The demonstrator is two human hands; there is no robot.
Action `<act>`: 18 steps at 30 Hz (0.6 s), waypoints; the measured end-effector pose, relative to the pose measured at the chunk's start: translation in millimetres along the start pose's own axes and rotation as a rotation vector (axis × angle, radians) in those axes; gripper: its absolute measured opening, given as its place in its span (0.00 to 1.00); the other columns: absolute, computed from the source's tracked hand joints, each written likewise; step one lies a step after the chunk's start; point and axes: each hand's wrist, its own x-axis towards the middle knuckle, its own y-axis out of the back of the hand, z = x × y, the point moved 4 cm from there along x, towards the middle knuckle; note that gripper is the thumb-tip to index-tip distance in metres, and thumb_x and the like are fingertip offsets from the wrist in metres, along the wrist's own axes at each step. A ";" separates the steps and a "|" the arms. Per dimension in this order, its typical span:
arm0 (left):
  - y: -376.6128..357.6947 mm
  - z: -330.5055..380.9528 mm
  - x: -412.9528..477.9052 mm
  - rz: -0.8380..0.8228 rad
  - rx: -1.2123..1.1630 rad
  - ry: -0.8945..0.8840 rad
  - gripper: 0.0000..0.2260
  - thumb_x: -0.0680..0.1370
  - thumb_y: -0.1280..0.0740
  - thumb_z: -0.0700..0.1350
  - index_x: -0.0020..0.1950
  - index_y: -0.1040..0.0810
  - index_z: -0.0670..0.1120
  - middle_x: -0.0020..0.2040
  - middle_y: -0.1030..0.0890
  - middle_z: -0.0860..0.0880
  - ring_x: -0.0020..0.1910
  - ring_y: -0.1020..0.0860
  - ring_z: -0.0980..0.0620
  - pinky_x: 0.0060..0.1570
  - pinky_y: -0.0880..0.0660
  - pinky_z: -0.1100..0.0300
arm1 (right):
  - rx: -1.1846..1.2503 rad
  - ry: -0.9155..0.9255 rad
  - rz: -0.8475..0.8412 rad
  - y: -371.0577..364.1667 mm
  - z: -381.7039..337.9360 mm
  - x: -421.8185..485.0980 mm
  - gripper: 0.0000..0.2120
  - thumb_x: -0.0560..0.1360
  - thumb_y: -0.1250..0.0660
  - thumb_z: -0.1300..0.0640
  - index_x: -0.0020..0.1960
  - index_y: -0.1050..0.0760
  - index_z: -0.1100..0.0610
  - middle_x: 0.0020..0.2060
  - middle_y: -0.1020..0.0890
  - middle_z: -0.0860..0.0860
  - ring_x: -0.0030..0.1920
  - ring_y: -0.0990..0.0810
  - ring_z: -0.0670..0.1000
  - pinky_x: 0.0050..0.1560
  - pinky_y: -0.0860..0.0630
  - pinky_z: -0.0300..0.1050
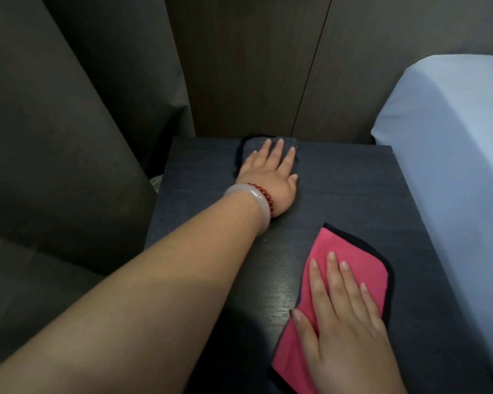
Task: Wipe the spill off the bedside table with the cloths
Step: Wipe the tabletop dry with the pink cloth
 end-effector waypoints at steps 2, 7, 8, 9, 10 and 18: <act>3.5 11.7 7.0 -0.019 -0.039 -0.023 0.26 0.82 0.54 0.55 0.79 0.58 0.51 0.79 0.62 0.50 0.77 0.63 0.50 0.73 0.62 0.53 | 0.000 -0.003 0.005 0.6 2.9 -1.8 0.34 0.77 0.61 0.36 0.75 0.42 0.53 0.75 0.41 0.53 0.75 0.42 0.52 0.70 0.42 0.55; 21.0 0.6 -18.8 0.179 -0.460 -0.137 0.25 0.83 0.45 0.49 0.78 0.46 0.47 0.79 0.52 0.48 0.78 0.55 0.51 0.74 0.55 0.56 | 0.022 -0.006 0.031 1.2 3.7 -2.8 0.33 0.77 0.60 0.36 0.75 0.42 0.52 0.76 0.42 0.51 0.75 0.43 0.51 0.70 0.42 0.55; 24.6 -9.5 -29.3 0.251 -0.442 -0.105 0.24 0.82 0.44 0.48 0.78 0.43 0.48 0.79 0.50 0.49 0.78 0.54 0.51 0.74 0.52 0.54 | 0.023 -0.002 0.035 0.7 3.7 -2.8 0.33 0.77 0.59 0.37 0.76 0.43 0.52 0.76 0.42 0.51 0.75 0.43 0.51 0.71 0.42 0.55; 27.1 -20.4 -40.7 0.308 -0.376 -0.054 0.23 0.82 0.44 0.48 0.77 0.40 0.48 0.79 0.48 0.49 0.78 0.53 0.51 0.74 0.50 0.52 | 0.020 0.001 0.037 -0.3 3.9 -2.9 0.32 0.77 0.57 0.38 0.76 0.43 0.52 0.76 0.42 0.51 0.75 0.44 0.51 0.71 0.42 0.56; 28.0 -31.1 -52.9 0.329 -0.298 0.009 0.22 0.82 0.44 0.49 0.76 0.39 0.49 0.79 0.47 0.49 0.78 0.52 0.50 0.74 0.49 0.51 | 0.017 0.005 0.037 -1.3 4.3 -3.5 0.31 0.77 0.55 0.38 0.76 0.43 0.52 0.76 0.43 0.51 0.75 0.44 0.51 0.71 0.42 0.56; -7.1 -81.2 -168.1 0.150 -0.111 0.318 0.25 0.82 0.50 0.52 0.78 0.48 0.48 0.79 0.51 0.48 0.78 0.53 0.50 0.76 0.51 0.52 | 0.012 0.224 -0.014 0.3 -19.1 -5.8 0.29 0.79 0.56 0.42 0.76 0.45 0.53 0.76 0.44 0.50 0.76 0.47 0.51 0.71 0.46 0.53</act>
